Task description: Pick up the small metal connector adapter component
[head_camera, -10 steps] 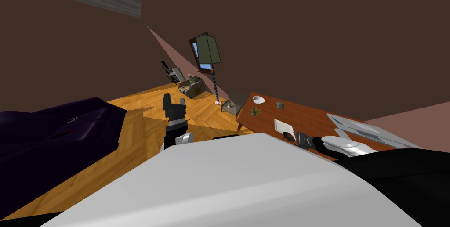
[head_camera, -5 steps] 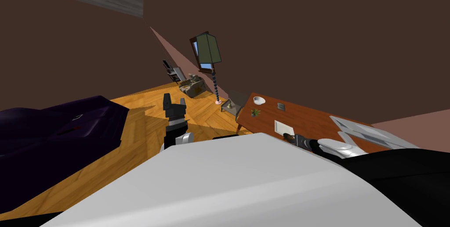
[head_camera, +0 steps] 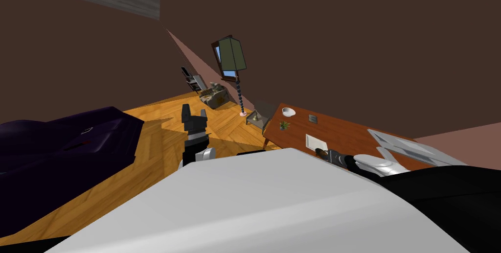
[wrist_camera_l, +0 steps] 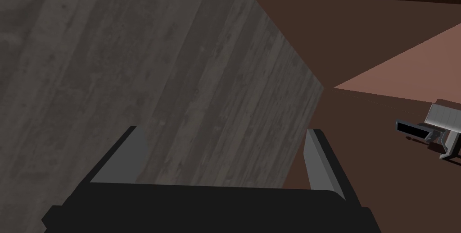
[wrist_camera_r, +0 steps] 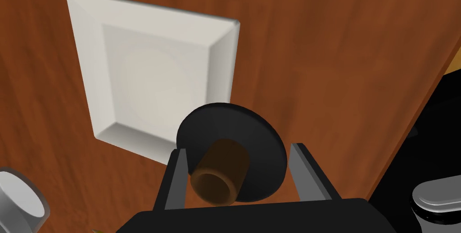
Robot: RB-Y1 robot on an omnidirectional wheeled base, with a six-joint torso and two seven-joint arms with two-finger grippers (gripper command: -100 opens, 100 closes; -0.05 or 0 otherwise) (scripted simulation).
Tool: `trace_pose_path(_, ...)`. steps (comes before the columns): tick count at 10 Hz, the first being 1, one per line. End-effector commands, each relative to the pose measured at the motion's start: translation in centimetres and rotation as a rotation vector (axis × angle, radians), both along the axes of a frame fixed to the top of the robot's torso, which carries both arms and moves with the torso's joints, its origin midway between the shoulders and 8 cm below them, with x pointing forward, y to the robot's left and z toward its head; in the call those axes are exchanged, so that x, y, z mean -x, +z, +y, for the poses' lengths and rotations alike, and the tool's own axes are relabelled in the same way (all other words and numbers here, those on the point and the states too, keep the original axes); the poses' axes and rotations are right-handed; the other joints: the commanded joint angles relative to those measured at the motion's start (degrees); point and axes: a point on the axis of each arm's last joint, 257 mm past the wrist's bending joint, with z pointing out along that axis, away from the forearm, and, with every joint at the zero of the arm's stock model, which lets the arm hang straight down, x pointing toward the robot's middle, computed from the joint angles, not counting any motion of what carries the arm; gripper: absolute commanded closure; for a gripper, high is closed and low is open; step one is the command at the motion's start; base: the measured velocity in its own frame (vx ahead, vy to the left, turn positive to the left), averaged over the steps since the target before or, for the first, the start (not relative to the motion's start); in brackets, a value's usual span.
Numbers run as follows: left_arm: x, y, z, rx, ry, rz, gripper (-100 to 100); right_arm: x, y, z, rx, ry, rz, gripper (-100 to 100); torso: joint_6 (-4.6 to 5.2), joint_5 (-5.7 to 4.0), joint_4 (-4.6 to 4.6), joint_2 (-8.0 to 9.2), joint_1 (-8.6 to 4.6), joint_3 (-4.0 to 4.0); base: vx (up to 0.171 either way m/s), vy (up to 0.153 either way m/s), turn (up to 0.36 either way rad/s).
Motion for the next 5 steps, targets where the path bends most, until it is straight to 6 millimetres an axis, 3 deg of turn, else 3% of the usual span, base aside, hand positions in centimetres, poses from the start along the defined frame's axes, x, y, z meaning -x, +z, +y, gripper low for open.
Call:
trace_pose_path(1,0.00,0.00,0.00,0.000,0.000,0.000,0,-0.58,1.31,-0.85,0.001,0.010,0.001,100,0.00,0.00,0.00,0.00,0.00,0.00,-0.011,0.056,-0.086)
trace_pose_path(4,0.00,0.00,0.00,0.000,0.000,0.000,0,-0.67,1.62,-0.97,0.002,0.015,0.002,100,0.03,0.08,0.01,0.06,0.27,0.03,-0.010,0.048,-0.040)
trace_pose_path(5,0.00,0.00,0.00,0.000,0.000,0.000,0,-0.67,1.66,-0.97,0.001,0.014,0.002,0,0.02,0.05,0.01,0.04,0.16,0.03,-0.001,0.005,-0.001)
